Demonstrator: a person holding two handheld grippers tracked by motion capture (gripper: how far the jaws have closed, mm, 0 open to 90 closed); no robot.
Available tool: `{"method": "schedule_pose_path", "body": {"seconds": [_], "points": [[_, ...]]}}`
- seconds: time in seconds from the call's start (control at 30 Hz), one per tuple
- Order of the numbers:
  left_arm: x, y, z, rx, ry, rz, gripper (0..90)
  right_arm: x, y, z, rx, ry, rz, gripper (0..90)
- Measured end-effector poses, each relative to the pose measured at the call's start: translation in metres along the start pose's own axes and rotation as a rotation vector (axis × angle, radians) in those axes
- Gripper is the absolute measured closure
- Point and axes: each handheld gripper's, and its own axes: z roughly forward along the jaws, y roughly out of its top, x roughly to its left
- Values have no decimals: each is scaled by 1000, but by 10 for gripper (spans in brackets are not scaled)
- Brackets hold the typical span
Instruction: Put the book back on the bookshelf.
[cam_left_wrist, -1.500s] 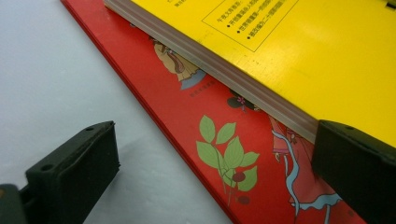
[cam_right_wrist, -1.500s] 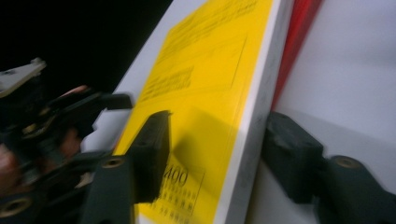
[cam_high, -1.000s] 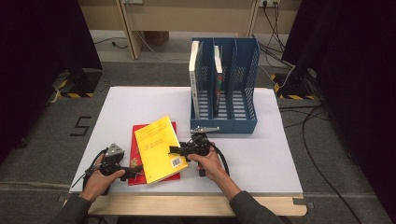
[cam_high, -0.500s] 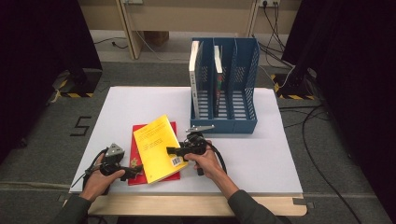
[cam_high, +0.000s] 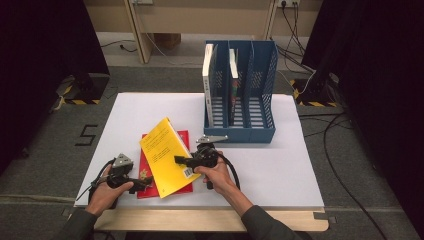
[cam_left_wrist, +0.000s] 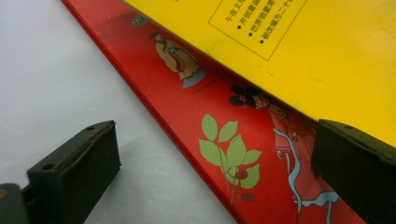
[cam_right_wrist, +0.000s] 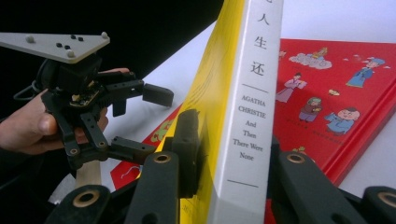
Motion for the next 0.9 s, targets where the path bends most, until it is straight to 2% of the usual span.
{"method": "schedule_pose_path", "body": {"seconds": [0.03, 0.13, 0.27, 0.47, 0.57, 0.63, 0.7, 0.8, 0.9], "points": [[2, 0, -1, -4, 9, -4, 28, 0, 0, -2, -5, 1, 10, 717], [12, 0, -5, -22, 39, -40, 103, 0, 3, -9, -30, -3, 0, 724], [24, -2, -9, -29, 65, -84, 138, 2, 8, -22, -110, -15, -37, 731], [25, -3, -9, -32, 67, -89, 142, 7, 18, -42, -223, -67, -130, 737], [29, -4, -10, -27, 49, -120, 144, 10, 26, -54, -254, -110, -193, 744], [31, -4, -11, -30, 61, -128, 146, 11, 29, -61, -276, -142, -237, 749], [32, -4, -11, -31, 71, -128, 146, 11, 32, -67, -290, -170, -266, 755], [34, -5, -13, -35, 89, -125, 145, 7, 31, -72, -312, -188, -264, 755], [36, -6, -13, -19, 138, -100, 147, 1, 29, -74, -331, -207, -256, 755]]}}
